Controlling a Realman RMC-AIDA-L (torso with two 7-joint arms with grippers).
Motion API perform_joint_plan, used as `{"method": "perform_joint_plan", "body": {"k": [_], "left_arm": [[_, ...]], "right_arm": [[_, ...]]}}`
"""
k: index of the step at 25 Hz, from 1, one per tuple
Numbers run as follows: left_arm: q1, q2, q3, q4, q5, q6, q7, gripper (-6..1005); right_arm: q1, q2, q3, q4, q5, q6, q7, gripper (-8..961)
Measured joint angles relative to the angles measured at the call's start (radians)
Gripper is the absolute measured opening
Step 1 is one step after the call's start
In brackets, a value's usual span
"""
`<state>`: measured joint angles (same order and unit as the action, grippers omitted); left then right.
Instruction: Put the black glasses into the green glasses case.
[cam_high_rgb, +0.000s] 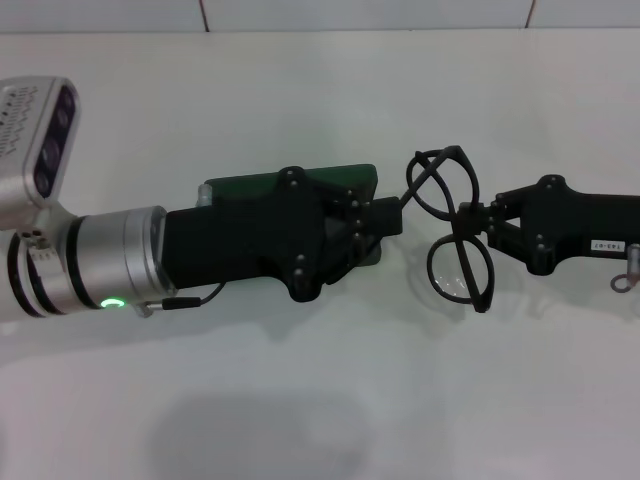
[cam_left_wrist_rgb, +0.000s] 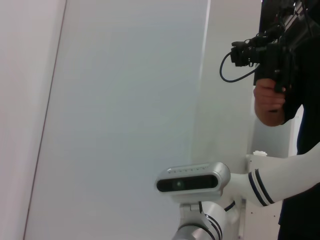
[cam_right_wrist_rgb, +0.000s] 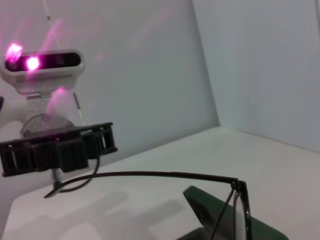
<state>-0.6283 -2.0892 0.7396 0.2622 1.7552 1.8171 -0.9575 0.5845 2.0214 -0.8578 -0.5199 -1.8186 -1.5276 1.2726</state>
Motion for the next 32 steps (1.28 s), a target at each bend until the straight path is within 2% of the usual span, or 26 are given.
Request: {"method": "perform_joint_plan", "body": {"k": [14,32], "left_arm": [[-0.027,-0.007,0.006,-0.048,0.002,-0.009,-0.027,6],[-0.043,-0.011,0.006,-0.079,-0.001,-0.048,-0.027,9]], "right_arm": [[0.043,0.0,-0.02,0.0,0.075,-0.014,-0.022,53],[0.068,0.002,-0.023,0.002,0.093,-0.049,-0.024,59]]}}
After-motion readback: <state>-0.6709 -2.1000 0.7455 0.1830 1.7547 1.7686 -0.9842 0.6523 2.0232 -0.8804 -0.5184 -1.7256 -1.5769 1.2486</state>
